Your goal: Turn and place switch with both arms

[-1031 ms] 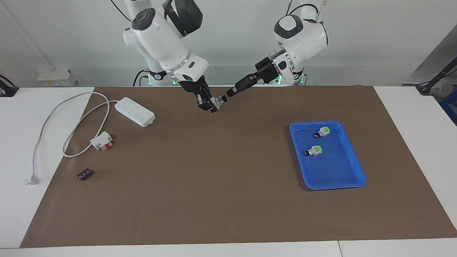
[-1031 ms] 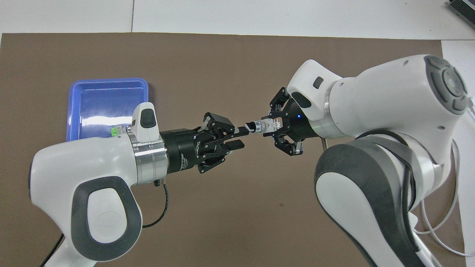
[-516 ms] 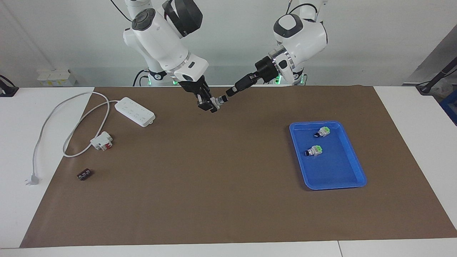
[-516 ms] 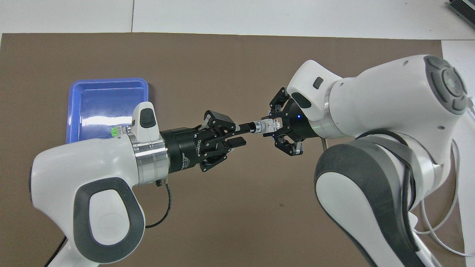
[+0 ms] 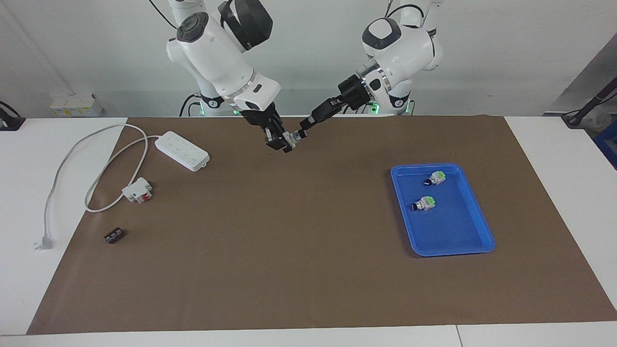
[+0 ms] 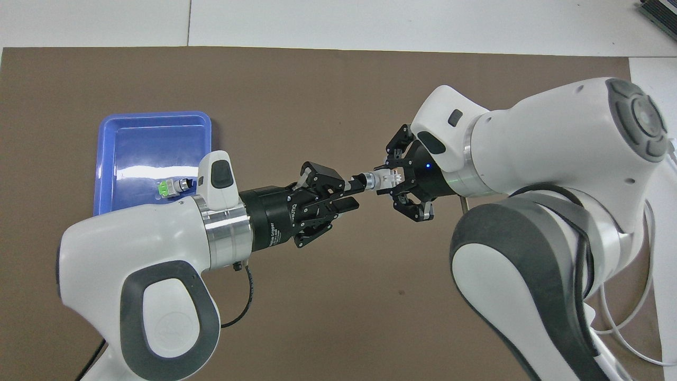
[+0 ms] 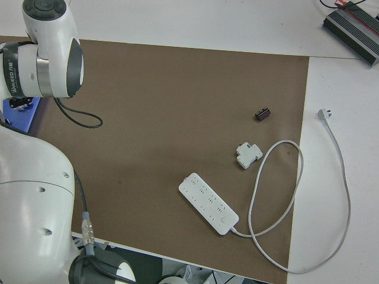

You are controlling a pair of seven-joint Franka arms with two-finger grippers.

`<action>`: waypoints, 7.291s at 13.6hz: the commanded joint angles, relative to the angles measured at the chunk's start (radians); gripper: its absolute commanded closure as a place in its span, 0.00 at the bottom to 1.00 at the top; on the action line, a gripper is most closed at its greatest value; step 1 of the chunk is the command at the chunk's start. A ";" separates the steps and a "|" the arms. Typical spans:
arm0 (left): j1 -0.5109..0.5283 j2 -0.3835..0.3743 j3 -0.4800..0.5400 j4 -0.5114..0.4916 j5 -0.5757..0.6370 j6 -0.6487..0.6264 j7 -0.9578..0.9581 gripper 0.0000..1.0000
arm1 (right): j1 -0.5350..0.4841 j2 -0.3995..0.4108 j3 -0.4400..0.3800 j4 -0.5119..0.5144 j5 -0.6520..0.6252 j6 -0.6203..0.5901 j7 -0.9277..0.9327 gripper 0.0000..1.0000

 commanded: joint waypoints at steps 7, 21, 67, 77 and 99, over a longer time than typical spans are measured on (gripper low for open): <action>-0.038 0.049 0.005 0.047 -0.019 0.040 0.009 0.70 | 0.004 -0.021 -0.009 -0.022 0.034 0.001 -0.028 1.00; -0.004 0.063 0.010 0.078 -0.045 0.031 0.032 0.68 | 0.004 -0.046 -0.010 -0.076 0.069 0.052 -0.067 1.00; -0.021 0.057 0.008 0.032 -0.036 0.105 -1.041 1.00 | 0.004 -0.073 -0.022 -0.085 0.069 0.040 -0.073 1.00; -0.015 0.059 0.008 0.030 0.009 0.106 -1.036 1.00 | 0.004 -0.075 -0.022 -0.084 0.069 0.041 -0.070 0.00; 0.379 0.025 0.010 -0.051 0.799 -0.226 -0.353 1.00 | 0.019 -0.063 -0.262 -0.029 -0.321 0.046 1.119 0.00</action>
